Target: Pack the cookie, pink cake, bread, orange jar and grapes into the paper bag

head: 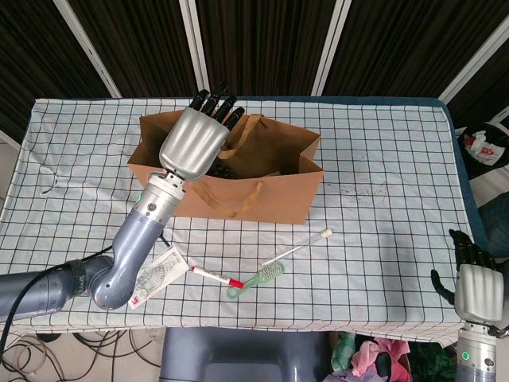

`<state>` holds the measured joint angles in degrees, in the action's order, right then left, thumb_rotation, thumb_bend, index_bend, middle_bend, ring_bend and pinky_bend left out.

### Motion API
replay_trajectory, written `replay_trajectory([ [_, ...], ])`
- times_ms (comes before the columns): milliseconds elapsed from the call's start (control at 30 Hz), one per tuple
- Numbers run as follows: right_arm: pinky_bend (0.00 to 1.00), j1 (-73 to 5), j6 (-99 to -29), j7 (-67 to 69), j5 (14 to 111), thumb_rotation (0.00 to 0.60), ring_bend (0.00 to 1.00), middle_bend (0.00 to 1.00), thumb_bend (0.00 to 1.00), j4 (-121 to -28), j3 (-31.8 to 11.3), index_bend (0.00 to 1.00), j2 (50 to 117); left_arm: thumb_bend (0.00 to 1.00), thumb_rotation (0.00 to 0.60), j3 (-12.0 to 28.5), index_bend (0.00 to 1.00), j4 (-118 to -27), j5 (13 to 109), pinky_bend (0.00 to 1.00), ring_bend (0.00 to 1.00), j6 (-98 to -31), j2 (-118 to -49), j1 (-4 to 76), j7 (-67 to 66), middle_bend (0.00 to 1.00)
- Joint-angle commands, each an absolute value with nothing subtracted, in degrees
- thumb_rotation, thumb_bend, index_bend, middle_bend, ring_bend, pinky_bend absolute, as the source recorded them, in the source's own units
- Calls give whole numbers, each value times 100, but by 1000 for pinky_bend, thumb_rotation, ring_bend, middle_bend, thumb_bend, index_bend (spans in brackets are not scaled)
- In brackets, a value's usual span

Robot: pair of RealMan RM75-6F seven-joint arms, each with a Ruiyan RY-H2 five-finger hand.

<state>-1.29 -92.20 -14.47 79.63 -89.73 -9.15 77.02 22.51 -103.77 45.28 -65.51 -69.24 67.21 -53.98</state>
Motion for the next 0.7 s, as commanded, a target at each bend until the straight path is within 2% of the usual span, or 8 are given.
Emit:
replay_trajectory([
  [33, 234, -129, -9223, -1456, 7976, 600, 214, 145, 252, -8983, -907, 142, 7701, 34, 600, 2196, 205, -10710, 4286, 192, 0, -6639, -6616, 6697, -5628, 165],
  [200, 234, -117, -9251, -1453, 7975, 600, 214, 145, 252, -9007, -919, 143, 7678, 62, 600, 2135, 196, -11437, 4538, 192, 0, -6912, -6064, 6282, -5253, 171],
  [333, 234, -107, -9232, -1449, 7945, 600, 213, 145, 252, -9035, -917, 142, 7637, 70, 600, 1790, 183, -12350, 4929, 185, 0, -7162, -5318, 5444, -4608, 165],
  [500, 234, -129, -9184, -1445, 8026, 600, 206, 145, 250, -9029, -873, 142, 7557, 70, 600, 668, 141, -12599, 6858, 160, 0, -7921, -4715, 3894, -3716, 118],
  [600, 234, -166, -9106, -1413, 8189, 600, 191, 141, 226, -8983, -784, 141, 7425, 70, 600, -120, 102, -12212, 7790, 150, 0, -8362, -4713, 2960, -3061, 82],
  [700, 234, -213, -8923, -1318, 8338, 600, 175, 134, 191, -8980, -649, 139, 7238, 68, 600, -658, 85, -11673, 8243, 117, 0, -8465, -4837, 2378, -2581, 66],
])
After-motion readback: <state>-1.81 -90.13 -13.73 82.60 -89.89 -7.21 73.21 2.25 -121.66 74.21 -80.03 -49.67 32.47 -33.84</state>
